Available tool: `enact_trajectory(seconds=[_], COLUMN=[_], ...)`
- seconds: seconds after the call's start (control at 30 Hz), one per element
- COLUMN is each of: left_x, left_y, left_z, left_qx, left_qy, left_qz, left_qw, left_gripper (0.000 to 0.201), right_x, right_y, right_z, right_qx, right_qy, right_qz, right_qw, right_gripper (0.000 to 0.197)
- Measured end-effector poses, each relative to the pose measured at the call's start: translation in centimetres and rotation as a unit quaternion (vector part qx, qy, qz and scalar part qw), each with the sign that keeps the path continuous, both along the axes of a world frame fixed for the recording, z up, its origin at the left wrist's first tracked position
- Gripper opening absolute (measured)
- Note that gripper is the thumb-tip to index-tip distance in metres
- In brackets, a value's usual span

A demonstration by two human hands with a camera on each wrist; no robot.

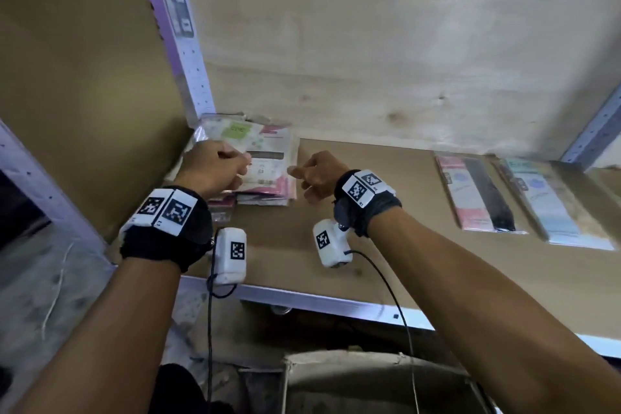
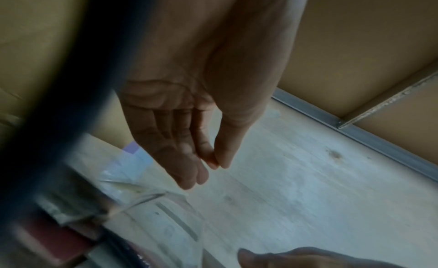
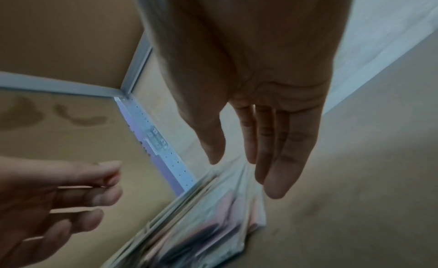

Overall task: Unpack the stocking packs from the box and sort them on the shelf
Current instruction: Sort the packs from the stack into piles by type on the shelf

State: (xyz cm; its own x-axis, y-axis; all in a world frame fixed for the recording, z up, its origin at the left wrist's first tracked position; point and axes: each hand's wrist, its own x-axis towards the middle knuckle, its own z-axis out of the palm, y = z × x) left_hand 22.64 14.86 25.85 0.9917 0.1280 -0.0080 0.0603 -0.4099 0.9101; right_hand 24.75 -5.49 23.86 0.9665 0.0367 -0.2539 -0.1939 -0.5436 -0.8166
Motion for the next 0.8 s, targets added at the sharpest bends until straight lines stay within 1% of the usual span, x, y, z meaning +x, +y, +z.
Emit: enact_trajectory(seconds=[0.03,0.1,0.17,0.23,0.27,0.37,0.43,0.5,0.53,0.57,0.63,0.67,0.73,0.8], left_x=[0.0,0.0,-0.2,-0.3,-0.4,-0.7,-0.9,-1.1,-1.2,-1.3,-1.4,-1.5,-1.9,-2.5], left_y=[0.4,0.8,0.8,0.9,0.9,0.7,0.1,-0.8,-1.3,-2.0,-3.5,-4.3,-6.0,-7.9], left_z=[-0.1,-0.1,-0.2,-0.4,-0.5,-0.8,-0.9,-1.0,-1.0,-1.1,-1.0,-0.9,-0.8,-0.6], left_qx=[-0.010,-0.020,-0.009,0.013,0.023,0.051,0.048,0.054,0.061,0.056,-0.004,-0.052,-0.134,-0.175], left_qy=[0.001,0.001,0.001,-0.001,-0.003,0.003,0.015,0.017,0.016,0.016,0.027,0.036,0.063,0.096], left_qz=[0.001,0.000,0.001,0.007,0.009,0.011,0.011,0.015,0.013,0.008,-0.012,-0.027,-0.068,-0.117], left_qw=[1.000,1.000,1.000,1.000,1.000,0.999,0.999,0.998,0.998,0.998,1.000,0.998,0.987,0.973], left_gripper=[0.016,0.017,0.019,0.019,0.019,0.020,0.019,0.016,0.014,0.012,0.006,0.008,0.024,0.031], right_x=[0.4,1.1,1.6,1.8,1.9,2.0,1.7,0.9,0.3,-0.5,-2.3,-3.4,-5.5,-7.5], right_y=[1.0,2.7,3.7,4.0,3.8,2.8,1.7,0.1,-0.8,-1.9,-4.1,-5.3,-7.6,-9.8], right_z=[-0.1,-0.6,-1.2,-1.8,-2.0,-2.3,-2.2,-1.7,-1.5,-1.3,-0.8,-0.5,0.4,1.2], right_qx=[-0.002,-0.007,-0.024,-0.012,0.000,0.009,0.001,-0.024,-0.026,-0.006,0.067,0.097,0.134,0.151], right_qy=[0.008,0.020,0.014,0.015,0.022,0.042,0.038,0.025,0.022,0.021,0.022,0.017,-0.010,-0.061], right_qz=[0.000,0.001,-0.001,-0.016,-0.021,-0.015,-0.015,-0.001,0.011,0.020,0.019,0.015,0.005,-0.002], right_qw=[1.000,1.000,1.000,1.000,1.000,0.999,0.999,0.999,0.999,1.000,0.997,0.995,0.991,0.987], right_gripper=[0.049,0.055,0.063,0.073,0.073,0.062,0.054,0.039,0.032,0.026,0.014,0.011,0.007,0.008])
